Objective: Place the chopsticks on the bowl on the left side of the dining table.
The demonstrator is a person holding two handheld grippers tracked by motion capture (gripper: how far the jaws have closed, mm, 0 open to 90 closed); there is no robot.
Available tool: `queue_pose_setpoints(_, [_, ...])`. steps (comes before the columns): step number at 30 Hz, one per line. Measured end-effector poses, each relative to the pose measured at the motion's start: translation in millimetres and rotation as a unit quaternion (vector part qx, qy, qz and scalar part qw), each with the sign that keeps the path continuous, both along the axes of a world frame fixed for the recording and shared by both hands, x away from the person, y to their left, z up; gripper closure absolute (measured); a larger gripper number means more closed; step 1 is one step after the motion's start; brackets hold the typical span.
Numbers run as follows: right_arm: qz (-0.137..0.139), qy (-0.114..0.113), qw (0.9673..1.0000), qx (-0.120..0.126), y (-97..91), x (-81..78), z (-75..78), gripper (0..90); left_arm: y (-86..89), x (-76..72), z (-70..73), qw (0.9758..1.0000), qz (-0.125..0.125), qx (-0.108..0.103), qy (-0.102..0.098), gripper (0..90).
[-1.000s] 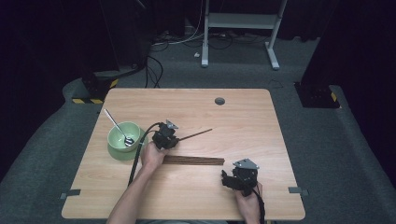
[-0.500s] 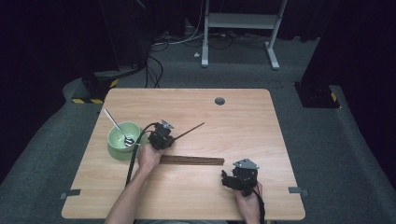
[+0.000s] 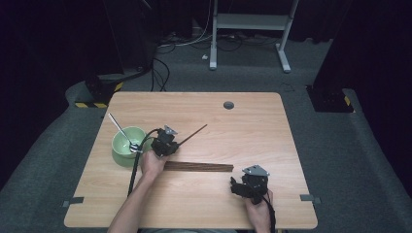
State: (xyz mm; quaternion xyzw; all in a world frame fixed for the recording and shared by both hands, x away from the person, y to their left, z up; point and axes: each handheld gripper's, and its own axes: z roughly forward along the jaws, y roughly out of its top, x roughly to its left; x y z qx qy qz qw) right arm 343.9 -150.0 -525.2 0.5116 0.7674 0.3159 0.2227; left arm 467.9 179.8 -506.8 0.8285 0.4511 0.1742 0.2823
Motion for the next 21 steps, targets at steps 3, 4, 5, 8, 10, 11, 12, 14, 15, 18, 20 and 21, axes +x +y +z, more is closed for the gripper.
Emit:
queue_pose_setpoints(3, [0.0, 0.0, 1.0, 0.0, 0.0, 0.0, 0.0, 17.1, 1.1, -0.7, -0.2, 1.0, 0.0, -0.001, 0.0, 81.9])
queue_pose_setpoints(4, [0.0, 0.0, 1.0, 0.0, 0.0, -0.1, 0.0, 17.1, 1.8, -1.6, -0.6, 1.0, 0.001, -0.003, -0.002, 82.0])
queue_pose_setpoints(5, [0.0, 0.0, 1.0, 0.0, 0.1, -0.1, 0.0, 17.1, 2.5, -1.9, -0.5, 1.0, -0.001, -0.001, -0.002, 82.0])
queue_pose_setpoints(8, [0.0, -0.001, 1.0, 0.0, 0.0, -0.1, 0.0, 17.1, 3.3, -2.9, -0.6, 1.0, -0.001, 0.0, -0.003, 82.2])
queue_pose_setpoints(10, [0.0, -0.001, 1.0, 0.0, 0.0, 0.0, 0.0, 17.1, 4.9, -4.0, -0.9, 1.0, -0.001, -0.002, -0.004, 82.3])
queue_pose_setpoints(11, [0.001, -0.001, 1.0, 0.0, 0.0, 0.0, -0.1, 17.1, 6.0, -4.9, -1.3, 1.0, 0.0, -0.005, -0.005, 82.3])
queue_pose_setpoints(12, [0.0, -0.001, 1.0, 0.0, 0.0, -0.1, -0.1, 17.0, 6.8, -5.4, -1.4, 1.0, 0.0, -0.005, -0.006, 82.5])
queue_pose_setpoints(14, [0.001, -0.001, 1.0, 0.0, 0.0, 0.0, -0.1, 17.1, 8.7, -6.4, -1.5, 1.0, 0.001, -0.006, -0.005, 82.7])
queue_pose_setpoints(15, [0.0, -0.001, 1.0, 0.0, 0.0, 0.0, -0.1, 17.0, 9.8, -6.6, -1.6, 1.0, 0.001, -0.006, -0.006, 82.8])
queue_pose_setpoints(18, [0.0, -0.001, 1.0, 0.0, 0.0, -0.1, -0.1, 17.1, 11.8, -7.3, -1.8, 1.0, 0.001, -0.008, -0.006, 83.0])
queue_pose_setpoints(20, [0.0, -0.001, 1.0, 0.0, 0.0, 0.0, -0.1, 17.1, 12.8, -7.9, -1.9, 0.9999, 0.001, -0.008, -0.007, 83.1])
queue_pose_setpoints(21, [0.0, -0.001, 1.0, 0.0, 0.0, 0.0, -0.1, 17.1, 12.8, -7.9, -1.9, 0.9999, 0.001, -0.008, -0.007, 83.2])
